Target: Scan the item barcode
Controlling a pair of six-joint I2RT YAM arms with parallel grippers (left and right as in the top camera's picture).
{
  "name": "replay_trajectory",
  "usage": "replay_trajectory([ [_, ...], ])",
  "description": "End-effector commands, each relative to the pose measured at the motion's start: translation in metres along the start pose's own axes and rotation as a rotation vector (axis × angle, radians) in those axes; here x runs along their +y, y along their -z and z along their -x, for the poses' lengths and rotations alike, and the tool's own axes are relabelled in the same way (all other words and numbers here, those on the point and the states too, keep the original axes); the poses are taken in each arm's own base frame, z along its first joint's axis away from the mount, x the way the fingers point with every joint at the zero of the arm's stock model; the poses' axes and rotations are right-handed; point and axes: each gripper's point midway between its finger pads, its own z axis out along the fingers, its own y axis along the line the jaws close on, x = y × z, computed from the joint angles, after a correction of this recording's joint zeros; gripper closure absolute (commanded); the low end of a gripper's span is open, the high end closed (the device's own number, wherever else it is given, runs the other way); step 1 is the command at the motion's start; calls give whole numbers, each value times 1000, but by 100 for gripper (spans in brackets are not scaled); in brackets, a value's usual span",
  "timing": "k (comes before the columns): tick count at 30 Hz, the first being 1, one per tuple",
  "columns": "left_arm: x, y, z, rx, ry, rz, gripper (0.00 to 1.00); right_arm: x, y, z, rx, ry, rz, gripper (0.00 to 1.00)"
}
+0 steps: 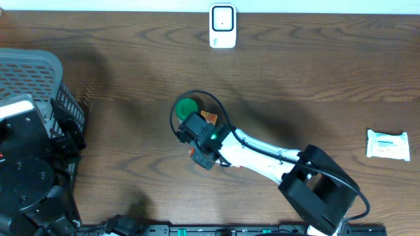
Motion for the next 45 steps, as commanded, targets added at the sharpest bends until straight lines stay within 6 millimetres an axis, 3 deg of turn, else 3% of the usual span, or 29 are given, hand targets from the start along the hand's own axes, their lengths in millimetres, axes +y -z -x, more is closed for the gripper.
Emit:
replay_trajectory([
  [1,1,-1,-1,4,1,12,16,4,44,47,-148,-57,97,99],
  [5,1,-1,-1,4,1,12,16,-23,106,77,-333,-107,99,99],
  [10,1,-1,-1,3,1,13,16,-81,169,86,-507,-197,-36,99],
  [14,1,-1,-1,3,1,13,16,-160,193,80,-579,-415,-371,99],
  [16,1,-1,-1,4,1,12,16,-188,201,76,-620,-520,-508,99],
  [20,1,-1,-1,4,1,12,16,-221,200,69,-675,-683,-695,98],
  [24,1,-1,-1,3,1,13,16,-256,203,28,-710,-953,-1034,99],
  [27,1,-1,-1,3,1,13,16,-264,194,10,-692,-1015,-1180,99],
  [32,1,-1,-1,3,1,13,16,-261,151,4,-626,-1007,-1217,99],
  [36,1,-1,-1,3,1,13,16,-253,136,-4,-678,-1099,-1230,99],
  [40,1,-1,-1,3,1,13,16,-230,112,10,-642,-1061,-1102,99],
  [43,1,-1,-1,3,1,13,16,-200,90,25,-603,-1012,-957,98],
  [44,1,-1,-1,3,1,13,16,-189,85,28,-589,-992,-922,92],
  [45,1,-1,-1,4,1,12,16,-181,81,31,-581,-976,-895,78],
])
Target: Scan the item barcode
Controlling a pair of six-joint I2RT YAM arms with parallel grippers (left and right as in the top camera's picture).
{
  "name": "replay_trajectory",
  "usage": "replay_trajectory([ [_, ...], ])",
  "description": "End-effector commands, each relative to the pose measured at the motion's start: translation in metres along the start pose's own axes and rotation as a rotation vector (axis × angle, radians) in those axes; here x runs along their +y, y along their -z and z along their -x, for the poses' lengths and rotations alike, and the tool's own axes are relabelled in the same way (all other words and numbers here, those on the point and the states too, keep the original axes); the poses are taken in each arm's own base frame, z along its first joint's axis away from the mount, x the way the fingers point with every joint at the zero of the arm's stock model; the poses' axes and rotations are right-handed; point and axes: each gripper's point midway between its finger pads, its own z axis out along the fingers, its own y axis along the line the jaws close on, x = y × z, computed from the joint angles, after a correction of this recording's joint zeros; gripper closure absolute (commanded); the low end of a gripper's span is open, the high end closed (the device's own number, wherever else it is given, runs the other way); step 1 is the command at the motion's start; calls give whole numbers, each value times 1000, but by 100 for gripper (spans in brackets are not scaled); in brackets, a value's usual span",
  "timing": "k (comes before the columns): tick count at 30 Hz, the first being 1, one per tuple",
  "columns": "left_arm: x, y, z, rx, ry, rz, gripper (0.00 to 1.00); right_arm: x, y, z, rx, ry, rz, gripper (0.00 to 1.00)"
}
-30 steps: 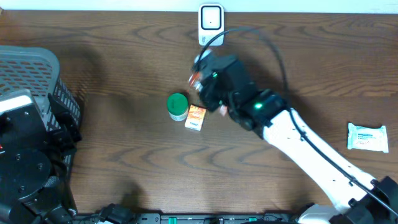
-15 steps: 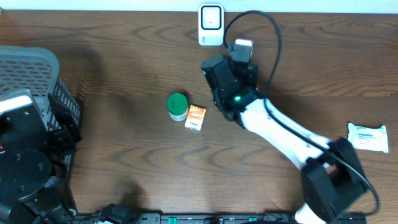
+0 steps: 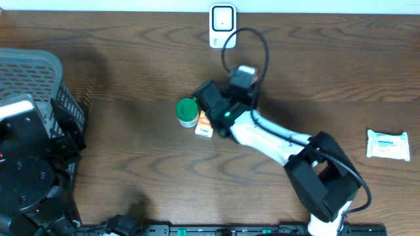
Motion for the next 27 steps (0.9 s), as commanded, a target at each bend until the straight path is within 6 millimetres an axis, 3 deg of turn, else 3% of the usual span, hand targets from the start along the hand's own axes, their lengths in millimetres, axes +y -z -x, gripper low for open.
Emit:
replay_trajectory([
  [1,1,-1,-1,3,1,13,16,27,22,-23,62,8,111,61],
  [2,1,-1,-1,4,1,12,16,32,27,-25,62,14,126,51],
  [5,1,-1,-1,3,1,13,16,39,37,-21,22,3,140,5],
  [6,1,-1,-1,3,1,13,16,38,40,-16,8,2,140,1],
  [10,1,-1,-1,4,1,12,16,41,49,-4,34,66,208,1],
  [12,1,-1,-1,4,1,12,16,49,53,-9,111,149,310,1],
  [14,1,-1,-1,4,1,12,16,51,57,-19,193,247,401,1],
  [18,1,-1,-1,3,1,13,16,40,53,-36,238,425,396,3],
  [21,1,-1,-1,3,1,13,16,33,63,-60,291,543,411,1],
  [24,1,-1,-1,3,1,13,16,32,73,-81,340,590,444,1],
  [27,1,-1,-1,3,1,13,16,25,71,-97,387,547,432,1],
])
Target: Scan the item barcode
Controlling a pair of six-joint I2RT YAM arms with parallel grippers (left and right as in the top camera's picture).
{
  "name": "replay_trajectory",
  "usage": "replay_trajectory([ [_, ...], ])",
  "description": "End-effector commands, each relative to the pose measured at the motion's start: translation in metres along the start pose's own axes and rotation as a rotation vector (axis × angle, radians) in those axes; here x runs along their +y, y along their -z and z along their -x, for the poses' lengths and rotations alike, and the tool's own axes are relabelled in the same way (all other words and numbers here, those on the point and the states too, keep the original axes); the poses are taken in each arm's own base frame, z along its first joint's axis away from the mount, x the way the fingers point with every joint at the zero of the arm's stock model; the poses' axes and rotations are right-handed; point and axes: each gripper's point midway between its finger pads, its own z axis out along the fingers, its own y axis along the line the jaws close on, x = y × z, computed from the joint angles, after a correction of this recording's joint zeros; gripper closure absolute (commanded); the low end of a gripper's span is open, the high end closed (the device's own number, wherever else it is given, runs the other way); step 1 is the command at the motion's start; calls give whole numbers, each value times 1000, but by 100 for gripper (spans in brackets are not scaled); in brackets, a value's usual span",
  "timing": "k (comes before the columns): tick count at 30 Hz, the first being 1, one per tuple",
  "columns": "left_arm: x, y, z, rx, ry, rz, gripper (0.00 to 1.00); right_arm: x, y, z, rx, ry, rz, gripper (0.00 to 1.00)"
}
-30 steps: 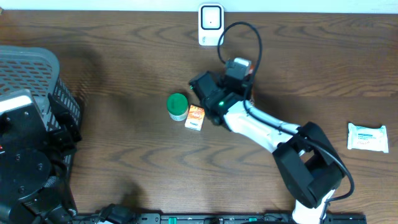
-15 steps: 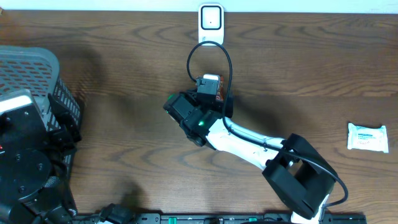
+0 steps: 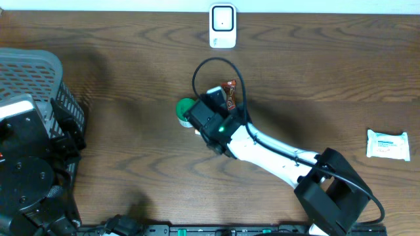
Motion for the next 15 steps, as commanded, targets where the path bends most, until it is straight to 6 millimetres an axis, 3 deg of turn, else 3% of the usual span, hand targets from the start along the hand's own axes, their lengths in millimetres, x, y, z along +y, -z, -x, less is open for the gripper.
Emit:
replay_trajectory([
  [1,1,-1,-1,3,1,13,16,2,-8,-22,62,-35,40,1],
  [6,1,-1,-1,3,1,13,16,-5,-30,-41,109,-95,87,2],
  [15,1,-1,-1,3,1,13,16,-12,-38,-37,84,-87,86,19],
])
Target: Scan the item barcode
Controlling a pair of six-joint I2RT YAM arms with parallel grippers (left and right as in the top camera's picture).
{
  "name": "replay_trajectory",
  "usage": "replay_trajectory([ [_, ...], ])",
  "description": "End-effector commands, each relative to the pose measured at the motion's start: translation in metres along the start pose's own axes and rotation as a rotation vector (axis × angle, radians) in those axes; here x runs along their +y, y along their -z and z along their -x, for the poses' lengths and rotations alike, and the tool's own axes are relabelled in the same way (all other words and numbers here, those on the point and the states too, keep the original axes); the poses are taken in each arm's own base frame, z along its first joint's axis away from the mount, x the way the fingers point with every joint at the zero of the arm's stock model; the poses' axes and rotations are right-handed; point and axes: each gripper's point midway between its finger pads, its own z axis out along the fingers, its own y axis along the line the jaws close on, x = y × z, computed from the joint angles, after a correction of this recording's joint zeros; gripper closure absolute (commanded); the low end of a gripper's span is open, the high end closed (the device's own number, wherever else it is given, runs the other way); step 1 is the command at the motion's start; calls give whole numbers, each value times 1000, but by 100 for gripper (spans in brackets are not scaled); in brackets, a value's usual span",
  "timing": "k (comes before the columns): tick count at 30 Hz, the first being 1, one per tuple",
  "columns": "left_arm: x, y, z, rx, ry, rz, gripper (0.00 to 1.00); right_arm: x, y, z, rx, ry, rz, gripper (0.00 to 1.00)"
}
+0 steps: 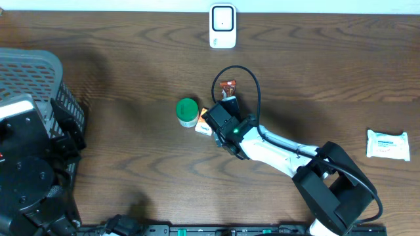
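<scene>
A small orange-and-white box [204,126] lies on the table beside a green-capped jar [188,111]. The white barcode scanner [222,26] stands at the far edge, in the middle. My right arm reaches in from the lower right. Its gripper [222,120] hangs over the right end of the box and hides that end. The fingers themselves are hidden under the wrist, so grip and opening cannot be read. A small orange-brown piece [228,85] sits by the cable loop just beyond the wrist. My left arm [26,170] is folded at the far left.
A grey mesh basket [39,69] stands at the left, partly under the left arm. A white wipes packet [388,144] lies at the right edge. The wooden table [131,170] spreads between them.
My right wrist has shifted a little to the right, uncovering the left end of the orange-and-white box. The box, the green-capped jar and the left arm stay where they were.
First my right wrist hung just below the green-capped jar, over the box. Then it stood further back towards the scanner, with the box lying bare beside the jar. It then came back over the box, and now sits slightly right of it.
</scene>
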Motion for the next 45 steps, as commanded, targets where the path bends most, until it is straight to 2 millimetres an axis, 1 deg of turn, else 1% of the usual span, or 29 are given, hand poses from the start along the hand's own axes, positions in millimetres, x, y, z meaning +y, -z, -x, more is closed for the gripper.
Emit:
replay_trajectory([
  [1,1,-1,-1,3,1,13,16,0,0,2,-6,6,6,23],
  [3,1,-1,-1,3,1,13,16,1,-3,0,-1,7,4,31],
  [4,1,-1,-1,4,1,12,16,1,-6,-3,8,12,0,39],
  [5,1,-1,-1,4,1,12,16,1,-9,-5,16,15,-5,48],
  [7,1,-1,-1,4,1,12,16,1,-18,-14,43,14,-19,63],
  [9,1,-1,-1,3,1,13,16,2,-27,-22,66,10,-32,71],
  [11,1,-1,-1,3,1,13,16,2,-34,-27,78,2,-42,94],
  [12,1,-1,-1,4,1,12,16,2,-34,-27,79,-9,-43,99],
  [13,1,-1,-1,3,1,13,16,2,-33,-26,78,-23,-39,99],
  [15,1,-1,-1,3,1,13,16,8,-25,-20,73,-42,5,99],
  [17,1,-1,-1,4,1,12,16,24,3,-2,80,-83,162,99],
  [19,1,-1,-1,3,1,13,16,31,30,14,81,-114,299,99],
  [20,1,-1,-1,4,1,12,16,30,46,23,75,-130,376,99],
  [22,1,-1,-1,4,1,12,16,19,76,39,55,-172,507,99],
  [24,1,-1,-1,4,1,12,16,3,101,48,48,-212,633,99],
  [26,1,-1,-1,3,1,13,16,-7,121,53,42,-212,775,99],
  [28,1,-1,-1,4,1,12,16,-18,133,53,49,-208,913,99],
  [30,1,-1,-1,3,1,13,16,-29,130,50,73,-241,971,99],
  [32,1,-1,-1,3,1,13,16,-34,126,43,99,-264,1050,99],
  [35,1,-1,-1,3,1,13,16,-31,128,35,66,-221,1263,99],
  [37,1,-1,-1,3,1,13,16,-30,129,33,28,-208,1393,99],
  [40,1,-1,-1,3,1,13,16,-28,124,33,-27,-210,1566,99],
  [43,1,-1,-1,3,1,13,16,-24,110,34,-42,-228,1677,99],
  [45,1,-1,-1,3,1,13,16,-21,90,31,8,-278,1701,98],
])
